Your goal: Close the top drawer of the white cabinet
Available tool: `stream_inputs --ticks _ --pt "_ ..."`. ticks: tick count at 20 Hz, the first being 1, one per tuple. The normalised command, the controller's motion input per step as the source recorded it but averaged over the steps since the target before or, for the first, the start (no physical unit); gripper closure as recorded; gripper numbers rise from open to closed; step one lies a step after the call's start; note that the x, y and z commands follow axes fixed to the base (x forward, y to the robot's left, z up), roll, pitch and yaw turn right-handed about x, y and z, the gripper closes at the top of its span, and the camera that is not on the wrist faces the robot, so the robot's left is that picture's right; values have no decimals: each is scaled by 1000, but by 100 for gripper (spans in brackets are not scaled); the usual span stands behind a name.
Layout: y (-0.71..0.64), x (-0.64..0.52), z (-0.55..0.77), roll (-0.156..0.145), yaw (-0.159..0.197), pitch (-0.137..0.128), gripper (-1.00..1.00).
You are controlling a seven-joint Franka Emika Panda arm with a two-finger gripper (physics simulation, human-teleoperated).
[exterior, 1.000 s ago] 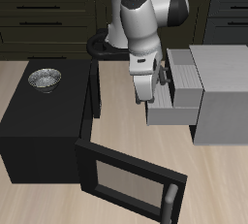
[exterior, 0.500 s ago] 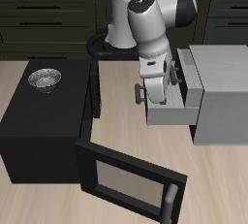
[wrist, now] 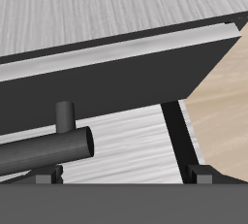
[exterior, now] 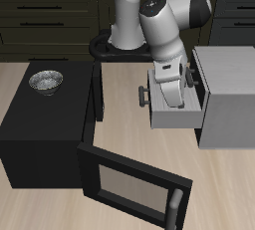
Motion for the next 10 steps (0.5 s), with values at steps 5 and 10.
stream_inputs --ticks 5,10 --pt "215 -15 36 38 -14 -24 -100" --pt "68 -15 13 22 -3 -7 -100"
